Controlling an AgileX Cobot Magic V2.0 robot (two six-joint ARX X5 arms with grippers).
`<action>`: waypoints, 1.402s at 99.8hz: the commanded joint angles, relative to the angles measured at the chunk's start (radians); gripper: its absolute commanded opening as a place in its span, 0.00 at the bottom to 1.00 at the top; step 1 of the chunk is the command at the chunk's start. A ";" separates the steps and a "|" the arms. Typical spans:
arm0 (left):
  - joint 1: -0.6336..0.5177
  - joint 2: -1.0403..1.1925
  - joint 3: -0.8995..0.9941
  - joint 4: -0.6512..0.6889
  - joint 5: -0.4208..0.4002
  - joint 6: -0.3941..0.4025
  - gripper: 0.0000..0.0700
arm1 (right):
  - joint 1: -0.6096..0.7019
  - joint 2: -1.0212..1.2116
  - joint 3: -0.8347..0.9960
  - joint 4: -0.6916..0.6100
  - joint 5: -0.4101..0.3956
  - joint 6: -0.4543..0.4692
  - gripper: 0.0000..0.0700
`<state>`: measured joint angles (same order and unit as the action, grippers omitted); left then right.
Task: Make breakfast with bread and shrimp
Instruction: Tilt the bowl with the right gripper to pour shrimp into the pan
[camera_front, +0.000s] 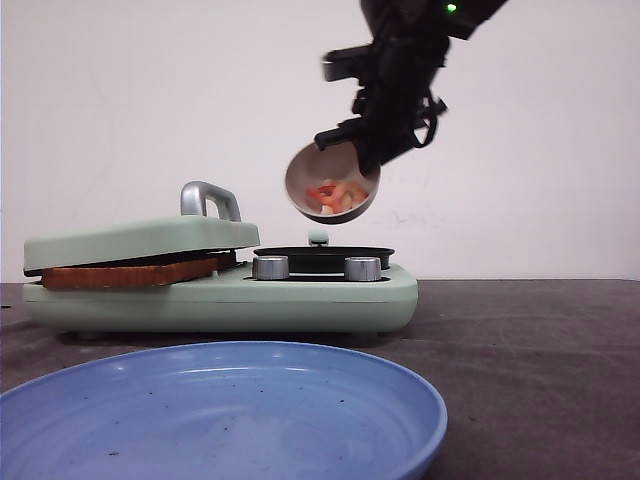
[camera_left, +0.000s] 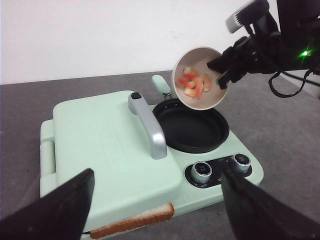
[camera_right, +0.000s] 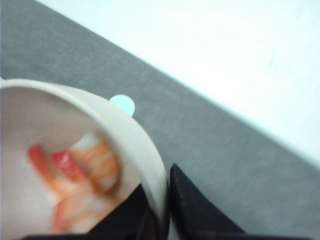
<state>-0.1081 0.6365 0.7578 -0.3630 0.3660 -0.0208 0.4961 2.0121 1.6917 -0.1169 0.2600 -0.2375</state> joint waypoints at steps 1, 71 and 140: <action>0.000 0.005 0.011 0.011 0.000 0.014 0.62 | 0.032 0.021 0.027 0.035 0.072 -0.194 0.00; -0.001 0.004 0.011 0.011 0.000 0.014 0.62 | 0.156 0.021 0.027 0.396 0.414 -0.686 0.00; -0.003 0.005 0.011 0.004 0.000 0.013 0.62 | 0.154 0.021 0.027 0.354 0.430 -0.460 0.00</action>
<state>-0.1093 0.6365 0.7578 -0.3672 0.3660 -0.0166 0.6415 2.0121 1.6917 0.2352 0.6846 -0.7547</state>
